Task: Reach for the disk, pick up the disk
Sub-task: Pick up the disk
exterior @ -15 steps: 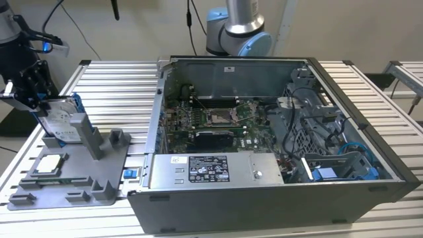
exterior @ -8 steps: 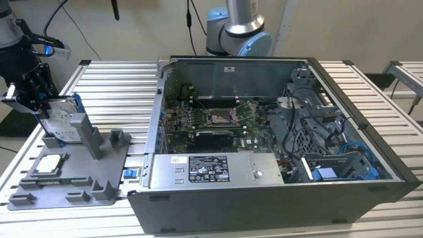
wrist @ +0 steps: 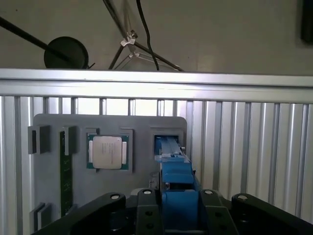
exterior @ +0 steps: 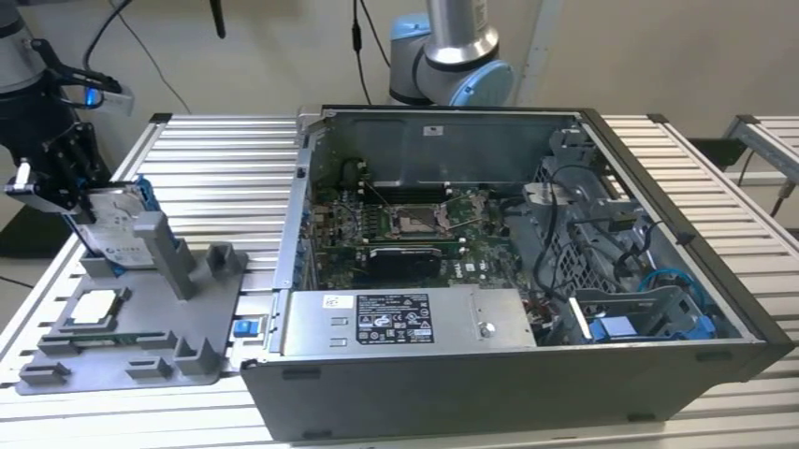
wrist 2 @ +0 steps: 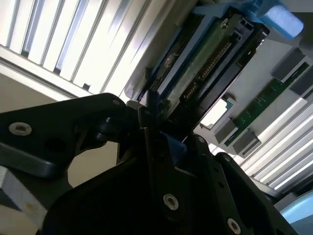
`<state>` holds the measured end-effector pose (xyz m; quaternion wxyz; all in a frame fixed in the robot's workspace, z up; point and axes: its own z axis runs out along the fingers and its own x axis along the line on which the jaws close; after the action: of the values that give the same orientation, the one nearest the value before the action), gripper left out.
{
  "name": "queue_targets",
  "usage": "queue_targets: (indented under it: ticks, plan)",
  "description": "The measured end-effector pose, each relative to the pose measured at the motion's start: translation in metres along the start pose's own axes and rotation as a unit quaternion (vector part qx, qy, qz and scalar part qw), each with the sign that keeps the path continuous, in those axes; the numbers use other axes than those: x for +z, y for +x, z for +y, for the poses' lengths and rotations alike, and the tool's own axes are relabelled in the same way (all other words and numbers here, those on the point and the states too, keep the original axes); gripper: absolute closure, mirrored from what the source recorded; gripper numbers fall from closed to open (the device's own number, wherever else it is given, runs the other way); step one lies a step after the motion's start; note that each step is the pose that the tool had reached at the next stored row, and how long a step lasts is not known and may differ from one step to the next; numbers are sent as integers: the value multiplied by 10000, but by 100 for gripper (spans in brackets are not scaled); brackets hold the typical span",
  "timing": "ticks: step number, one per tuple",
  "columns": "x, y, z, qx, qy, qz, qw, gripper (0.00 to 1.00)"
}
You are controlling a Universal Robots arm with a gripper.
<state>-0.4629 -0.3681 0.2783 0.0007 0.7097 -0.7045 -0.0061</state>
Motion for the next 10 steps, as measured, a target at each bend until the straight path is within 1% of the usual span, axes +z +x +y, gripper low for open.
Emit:
queue_targets:
  ticks: [10]
  plan:
    - [7,0,0,0,0,0,10000,100]
